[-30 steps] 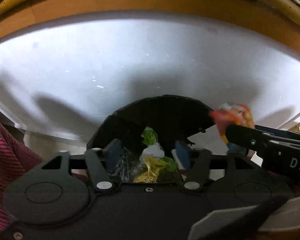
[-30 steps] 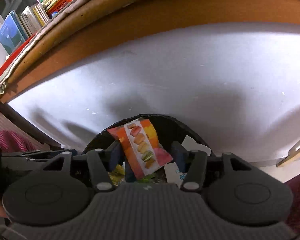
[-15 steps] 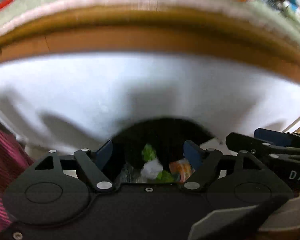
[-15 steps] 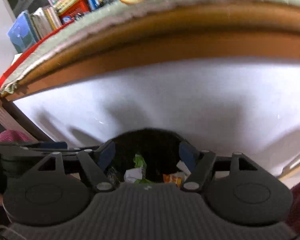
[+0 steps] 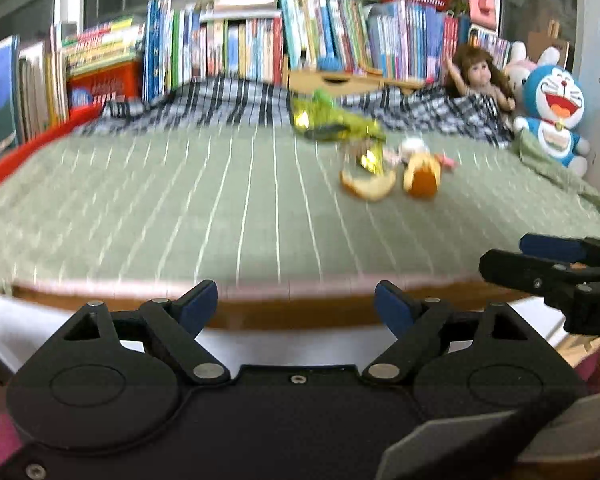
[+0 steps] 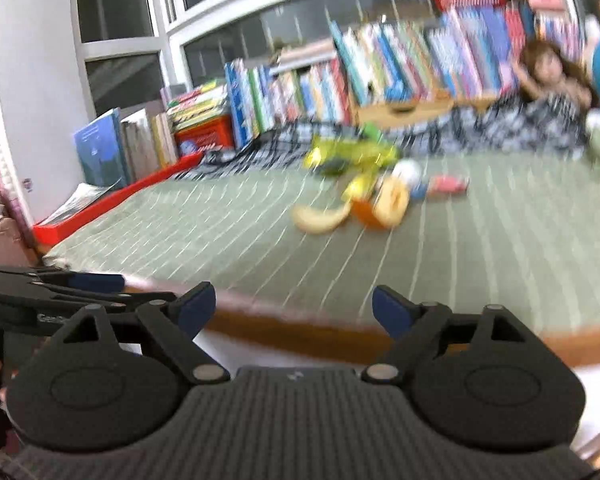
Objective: Collect trash
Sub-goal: 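Open both grippers over the bin and lift back to the bed, then grasp an orange peel with the right gripper while the left grasps another peel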
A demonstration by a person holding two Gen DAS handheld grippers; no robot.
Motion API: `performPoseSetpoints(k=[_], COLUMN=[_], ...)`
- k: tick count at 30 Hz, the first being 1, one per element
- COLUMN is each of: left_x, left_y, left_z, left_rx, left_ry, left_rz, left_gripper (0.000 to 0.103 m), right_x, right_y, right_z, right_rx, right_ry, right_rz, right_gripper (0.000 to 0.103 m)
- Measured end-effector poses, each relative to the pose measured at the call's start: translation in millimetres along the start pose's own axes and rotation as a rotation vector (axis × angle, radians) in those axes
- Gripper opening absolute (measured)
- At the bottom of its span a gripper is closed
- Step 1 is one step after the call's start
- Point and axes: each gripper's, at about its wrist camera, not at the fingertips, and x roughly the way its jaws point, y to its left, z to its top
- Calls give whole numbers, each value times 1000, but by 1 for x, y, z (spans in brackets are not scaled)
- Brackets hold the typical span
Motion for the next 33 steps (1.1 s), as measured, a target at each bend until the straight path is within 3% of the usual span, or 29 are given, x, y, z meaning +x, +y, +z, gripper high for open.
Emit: performPoseSetpoints(k=[6,12,19,23,26,27,29,30,31,33], left_x=[31,83,143,167,182,186,194,199,203,206], left_y=[-10,-25,-34,-26,-28,-29,-32,-32,-34,-31], left_z=[37,59,68,75,82,85,88,90,92,94], left_rx=[2,18,-49,-168,-183,-185,-202,-217,-231,-265], left_ry=[-61,-3,75,98,105,107,114,125,144,153], left_rz=[-11,-56,-157,-215,-209,-214,-246,-261,-257,-253], left_gripper=[86,85,77,76,72,69,52,28,12,12], right_x=[26,62,93,107,122,128,138,144,146,144], right_y=[-21,-47,-51,-54,-56,-58,-63,-64,-65,-64], right_z=[26,42,39,42,46,48,50,51,51,51], right_rx=[-31,-75,-311,-334,-340,-332,-306,-286,-272,-253], right_ry=[-53,-4,103,139,156,165,192,214,219,205], right_rz=[-148,-205,-152,-83,-80,-73,-38,-26,-27,-19], right_gripper=[96,96,95,93,89,86,78,64,52,43])
